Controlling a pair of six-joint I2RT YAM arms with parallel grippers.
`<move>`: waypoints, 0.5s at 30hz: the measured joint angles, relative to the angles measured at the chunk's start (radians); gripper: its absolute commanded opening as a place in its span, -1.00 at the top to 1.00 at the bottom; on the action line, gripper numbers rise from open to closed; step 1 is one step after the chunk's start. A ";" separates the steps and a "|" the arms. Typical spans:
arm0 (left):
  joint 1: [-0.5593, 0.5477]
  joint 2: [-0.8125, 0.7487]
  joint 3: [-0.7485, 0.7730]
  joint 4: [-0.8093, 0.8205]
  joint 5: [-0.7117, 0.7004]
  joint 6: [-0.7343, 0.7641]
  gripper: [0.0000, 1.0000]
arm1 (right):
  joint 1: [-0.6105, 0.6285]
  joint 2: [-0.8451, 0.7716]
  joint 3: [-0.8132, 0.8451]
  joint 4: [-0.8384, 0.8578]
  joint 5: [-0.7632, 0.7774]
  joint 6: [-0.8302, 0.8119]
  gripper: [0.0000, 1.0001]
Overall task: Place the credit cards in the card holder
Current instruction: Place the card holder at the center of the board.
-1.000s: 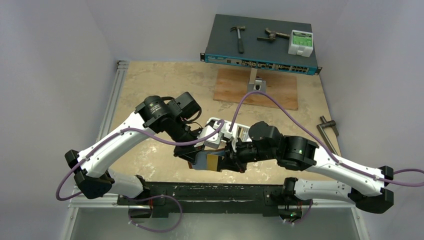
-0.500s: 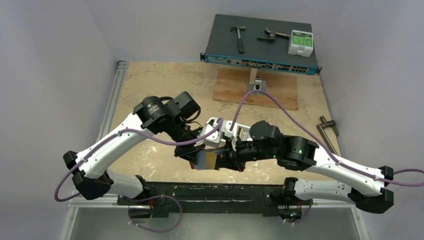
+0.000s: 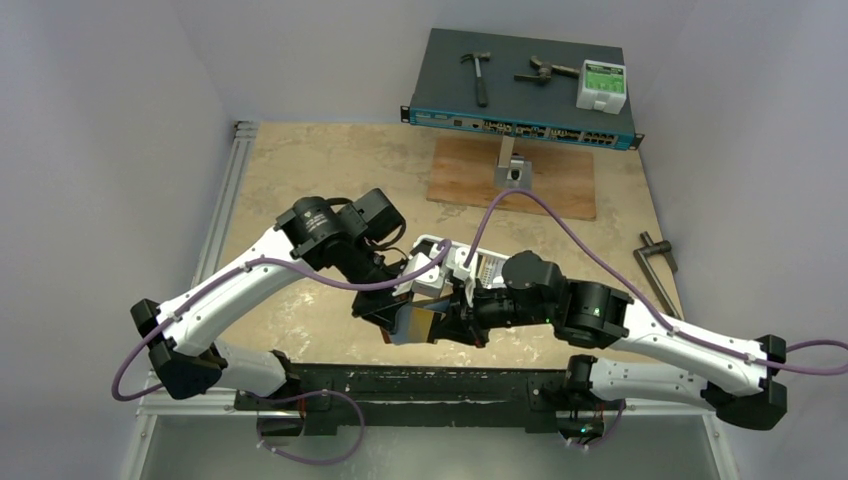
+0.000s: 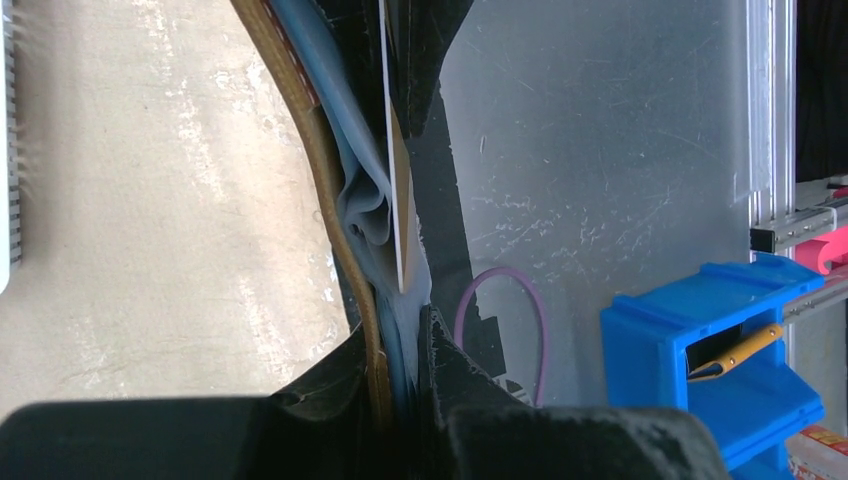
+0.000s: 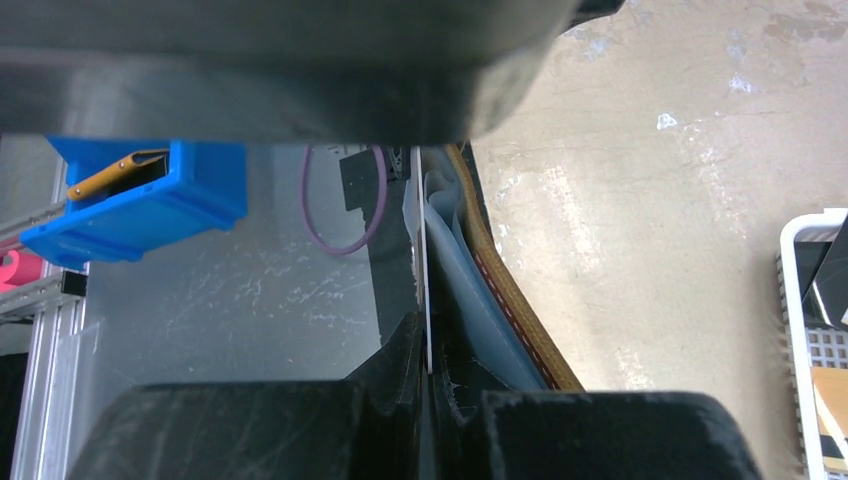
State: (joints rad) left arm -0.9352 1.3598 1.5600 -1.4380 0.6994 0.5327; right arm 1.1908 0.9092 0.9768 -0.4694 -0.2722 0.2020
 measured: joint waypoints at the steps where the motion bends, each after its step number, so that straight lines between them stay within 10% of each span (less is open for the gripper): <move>1: 0.001 0.000 -0.006 0.002 0.000 0.000 0.85 | 0.000 -0.001 -0.008 0.007 0.001 0.004 0.91; 6: 0.016 0.010 -0.061 0.031 0.019 0.002 0.85 | 0.000 -0.019 -0.085 0.076 0.030 0.063 0.31; 15: 0.051 0.131 -0.195 0.141 0.057 0.018 0.85 | -0.001 -0.104 -0.322 0.199 0.134 0.264 -0.04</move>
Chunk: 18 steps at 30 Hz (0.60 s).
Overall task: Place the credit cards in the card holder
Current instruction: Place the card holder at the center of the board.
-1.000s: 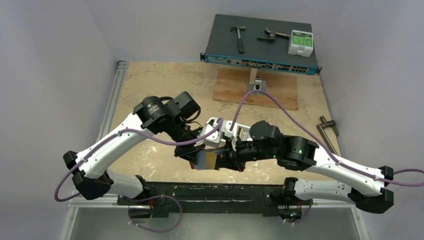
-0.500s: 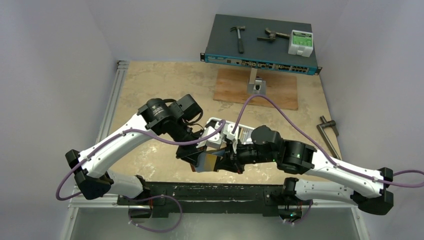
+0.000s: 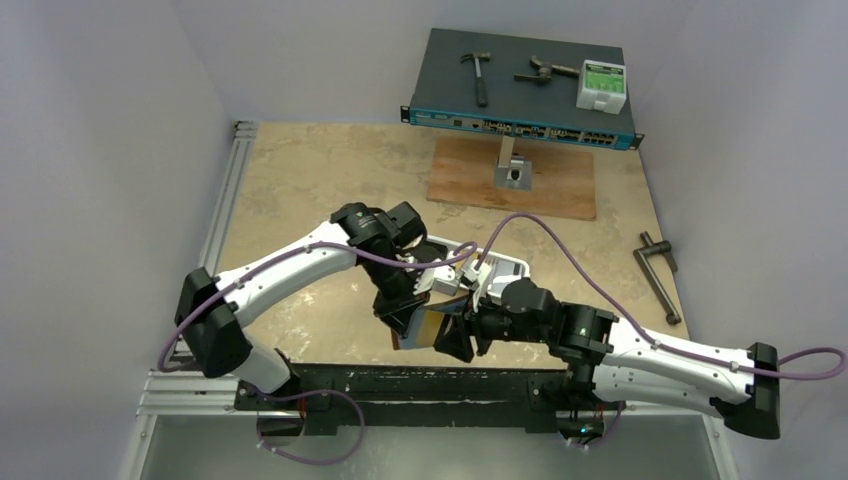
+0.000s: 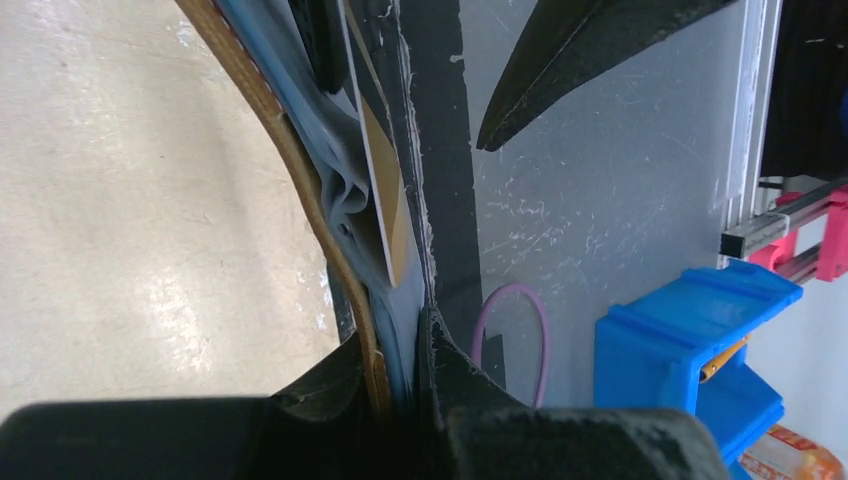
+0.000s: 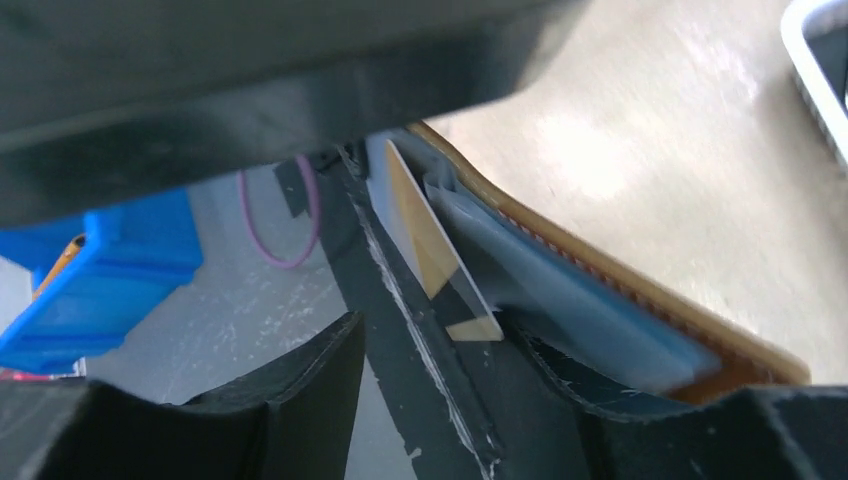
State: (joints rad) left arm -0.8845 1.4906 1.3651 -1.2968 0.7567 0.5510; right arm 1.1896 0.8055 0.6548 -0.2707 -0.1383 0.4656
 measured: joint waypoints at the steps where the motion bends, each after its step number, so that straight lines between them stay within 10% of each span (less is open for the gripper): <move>1: 0.004 0.023 -0.012 0.011 0.006 0.004 0.86 | -0.001 -0.006 -0.025 0.005 0.018 0.023 -0.09; 12: 0.028 0.366 -0.054 0.125 0.103 0.009 0.72 | -0.004 -0.186 -0.257 0.018 0.145 0.221 -0.01; 18: 0.040 0.503 -0.034 0.144 0.131 -0.043 -0.25 | -0.004 -0.179 -0.325 0.122 0.156 0.294 0.00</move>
State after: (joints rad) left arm -0.8448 1.9934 1.3312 -1.1530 0.8879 0.5076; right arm 1.1858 0.6266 0.3294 -0.1486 0.0181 0.7601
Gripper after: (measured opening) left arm 0.423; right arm 0.499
